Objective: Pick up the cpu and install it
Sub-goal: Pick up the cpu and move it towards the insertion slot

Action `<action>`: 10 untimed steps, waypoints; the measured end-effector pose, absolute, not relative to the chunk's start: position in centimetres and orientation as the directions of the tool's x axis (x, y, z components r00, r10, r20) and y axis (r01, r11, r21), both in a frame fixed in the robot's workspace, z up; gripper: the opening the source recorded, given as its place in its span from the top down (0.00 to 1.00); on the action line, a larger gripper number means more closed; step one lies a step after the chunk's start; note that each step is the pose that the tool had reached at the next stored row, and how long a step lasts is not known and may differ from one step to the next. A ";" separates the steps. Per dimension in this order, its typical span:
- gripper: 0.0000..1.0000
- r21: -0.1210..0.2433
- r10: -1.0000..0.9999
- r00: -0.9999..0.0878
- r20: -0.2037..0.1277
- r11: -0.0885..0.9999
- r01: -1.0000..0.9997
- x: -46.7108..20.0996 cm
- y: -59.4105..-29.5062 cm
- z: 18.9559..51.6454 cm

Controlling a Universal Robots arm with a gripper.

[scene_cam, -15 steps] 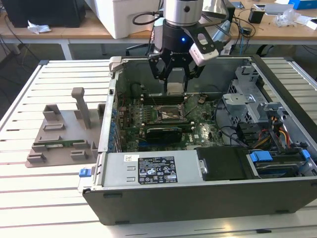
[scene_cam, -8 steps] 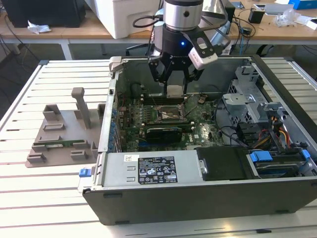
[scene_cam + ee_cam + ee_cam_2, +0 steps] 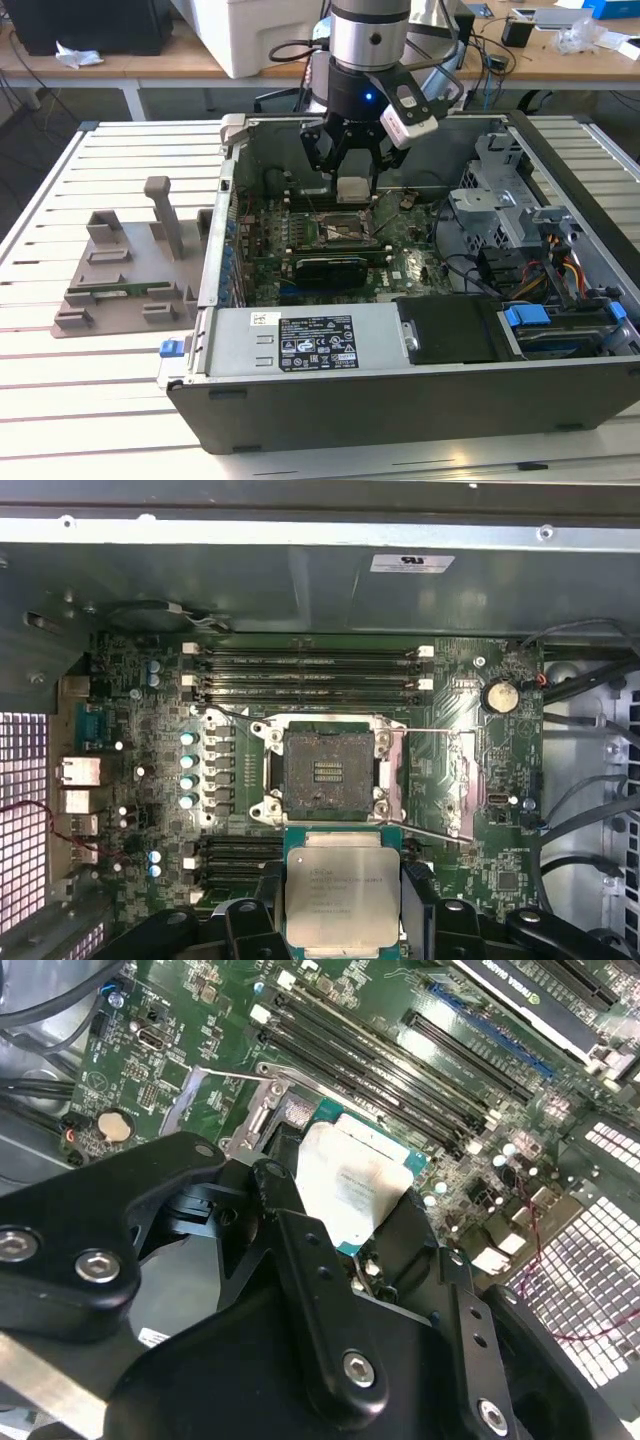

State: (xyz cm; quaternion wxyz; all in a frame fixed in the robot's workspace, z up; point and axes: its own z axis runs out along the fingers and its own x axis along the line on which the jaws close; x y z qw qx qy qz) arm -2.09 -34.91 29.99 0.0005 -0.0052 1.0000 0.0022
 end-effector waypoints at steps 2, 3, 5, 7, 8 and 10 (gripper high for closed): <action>0.45 -0.002 -0.010 -1.000 -0.001 1.000 -0.010 -1.5 -34.4 29.7; 0.45 -0.003 -0.010 -1.000 -0.001 1.000 -0.010 -1.4 -34.3 29.6; 0.45 -0.003 -0.010 -1.000 -0.001 1.000 -0.010 -1.4 -34.3 29.6; 0.45 -0.003 -0.010 -1.000 -0.001 1.000 -0.010 -1.4 -34.3 29.6; 0.45 -0.003 -0.010 -1.000 -0.001 1.000 -0.010 -1.4 -34.3 29.6; 0.45 -0.003 -0.010 -1.000 -0.001 1.000 -0.010 -1.4 -34.3 29.6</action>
